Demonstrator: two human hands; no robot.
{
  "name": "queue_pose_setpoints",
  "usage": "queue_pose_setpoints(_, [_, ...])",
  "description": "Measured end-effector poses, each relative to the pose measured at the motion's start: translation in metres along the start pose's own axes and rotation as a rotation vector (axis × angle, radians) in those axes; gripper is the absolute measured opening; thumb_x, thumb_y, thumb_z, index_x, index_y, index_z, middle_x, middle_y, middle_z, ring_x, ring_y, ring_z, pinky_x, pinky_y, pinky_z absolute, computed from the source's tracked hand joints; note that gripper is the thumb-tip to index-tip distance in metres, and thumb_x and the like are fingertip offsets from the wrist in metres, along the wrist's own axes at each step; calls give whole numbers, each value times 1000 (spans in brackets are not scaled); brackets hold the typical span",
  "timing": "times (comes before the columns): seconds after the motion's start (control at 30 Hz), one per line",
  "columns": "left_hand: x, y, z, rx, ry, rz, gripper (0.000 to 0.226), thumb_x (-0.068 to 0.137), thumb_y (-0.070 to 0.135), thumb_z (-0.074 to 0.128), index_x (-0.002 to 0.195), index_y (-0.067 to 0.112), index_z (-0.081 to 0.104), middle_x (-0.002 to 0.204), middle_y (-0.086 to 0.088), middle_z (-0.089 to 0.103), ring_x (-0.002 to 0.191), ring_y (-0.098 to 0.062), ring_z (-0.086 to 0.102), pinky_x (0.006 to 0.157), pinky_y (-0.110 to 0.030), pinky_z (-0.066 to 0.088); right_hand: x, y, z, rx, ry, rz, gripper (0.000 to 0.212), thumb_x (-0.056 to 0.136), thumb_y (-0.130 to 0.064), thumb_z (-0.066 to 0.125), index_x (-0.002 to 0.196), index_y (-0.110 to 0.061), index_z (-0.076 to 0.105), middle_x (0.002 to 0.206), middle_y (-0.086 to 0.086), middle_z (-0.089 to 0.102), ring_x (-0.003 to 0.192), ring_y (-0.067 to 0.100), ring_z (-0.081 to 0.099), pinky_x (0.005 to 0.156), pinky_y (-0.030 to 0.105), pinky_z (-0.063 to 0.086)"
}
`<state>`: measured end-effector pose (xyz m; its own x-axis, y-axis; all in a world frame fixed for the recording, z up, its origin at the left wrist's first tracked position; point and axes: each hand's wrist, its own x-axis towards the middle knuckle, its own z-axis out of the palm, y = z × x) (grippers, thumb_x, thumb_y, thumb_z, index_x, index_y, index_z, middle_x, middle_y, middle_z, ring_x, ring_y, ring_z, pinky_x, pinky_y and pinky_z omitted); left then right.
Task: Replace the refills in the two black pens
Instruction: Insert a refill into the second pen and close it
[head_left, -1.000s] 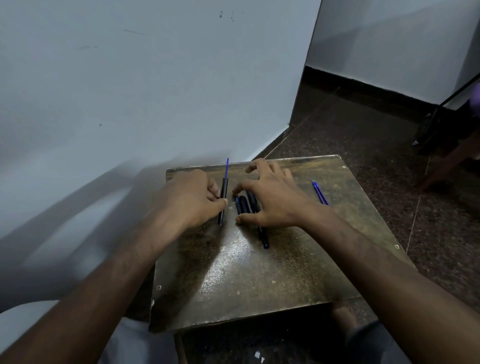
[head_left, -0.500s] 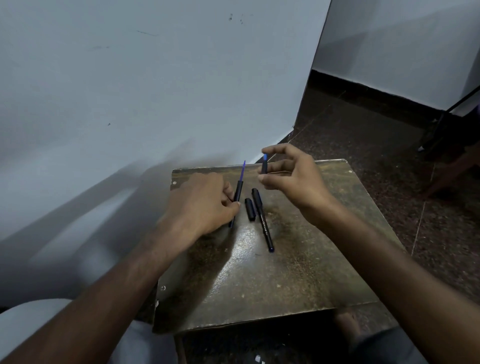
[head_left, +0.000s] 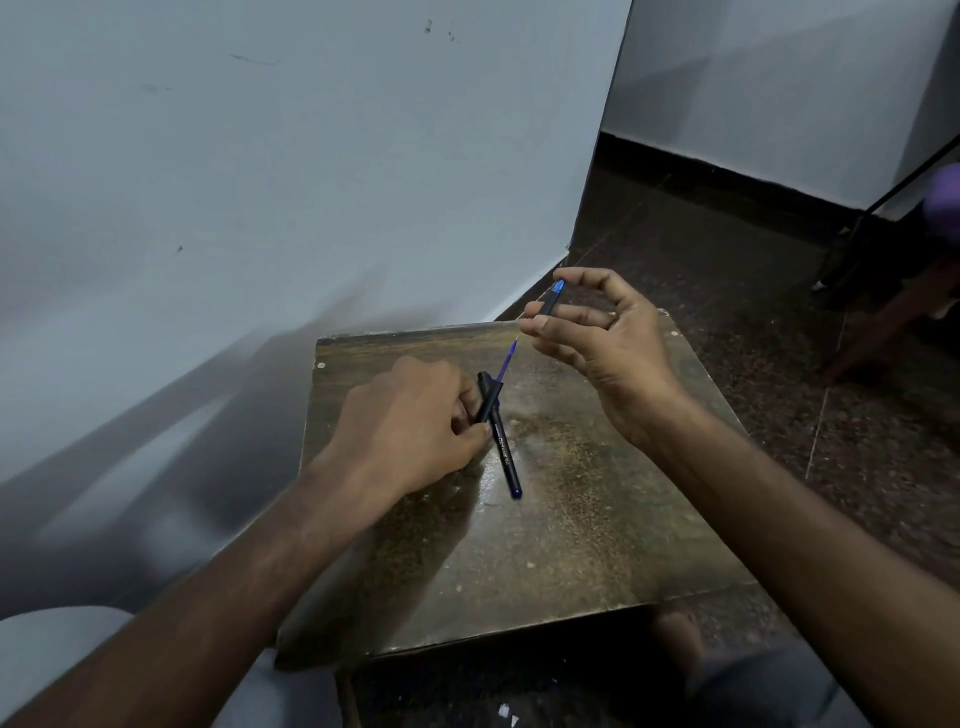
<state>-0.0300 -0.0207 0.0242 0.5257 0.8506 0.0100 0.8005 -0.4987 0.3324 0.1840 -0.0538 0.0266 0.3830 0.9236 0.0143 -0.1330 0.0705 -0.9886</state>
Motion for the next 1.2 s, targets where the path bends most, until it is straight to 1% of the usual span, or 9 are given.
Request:
queue_pose_setpoints(0.07, [0,1,0,5,-4,5,18,87,57,76,93,40,73,77,26,75,77,-2,71,54,-20,37,0,0,1,-12,-5,4,52,86,7,85,130,-14,67,106,17,86,106,28,83,90,39,67])
queue_pose_setpoints(0.2, [0,1,1,13,0,11,20,87,57,77,94,40,74,76,26,76,79,-2,73,55,-21,39,0,3,2,-30,-11,2,42,91,1,84,125,-18,68,102,17,86,100,27,84,89,39,66])
queue_pose_setpoints(0.47, [-2,0,1,13,7,37,17,87,58,78,91,43,72,74,27,74,77,2,70,51,-20,35,-3,2,5,-50,-38,17,42,89,0,85,124,-18,68,101,18,85,99,27,84,83,35,67])
queue_pose_setpoints(0.6, [-2,-1,0,15,11,34,16,87,58,78,89,44,70,73,28,72,73,6,68,51,-19,36,-3,1,6,-85,-63,38,42,89,-1,86,124,-16,69,101,19,85,93,21,84,79,31,66])
queue_pose_setpoints(0.67, [-2,-2,0,22,11,31,16,88,57,78,86,46,67,73,27,72,71,8,65,50,-19,35,-3,1,5,-84,-82,61,38,92,-3,83,126,-13,69,104,19,85,92,21,83,78,31,67])
queue_pose_setpoints(0.8, [-1,-1,-1,20,-1,23,16,89,55,78,86,47,65,79,25,73,73,2,67,51,-21,37,-3,1,4,-79,-115,86,26,102,-6,73,128,-8,68,105,15,86,93,22,81,79,31,68])
queue_pose_setpoints(0.9, [-2,-1,0,8,5,28,11,93,53,75,96,43,71,82,25,75,76,3,68,54,-22,42,-1,0,1,-69,-114,98,32,101,-4,74,131,-5,66,106,16,86,90,20,82,79,31,67])
queue_pose_setpoints(1.03, [-1,2,0,-46,42,27,4,97,46,70,96,42,70,86,24,72,73,8,62,53,-18,34,0,1,-1,-83,-134,134,41,97,-5,79,134,-4,64,105,14,86,88,16,83,76,27,66])
queue_pose_setpoints(1.2, [-1,3,0,-121,83,36,6,100,42,70,103,39,75,85,23,70,69,9,59,54,-15,33,0,9,3,-110,-215,173,19,96,-11,80,115,-6,78,99,6,85,84,12,79,80,26,65])
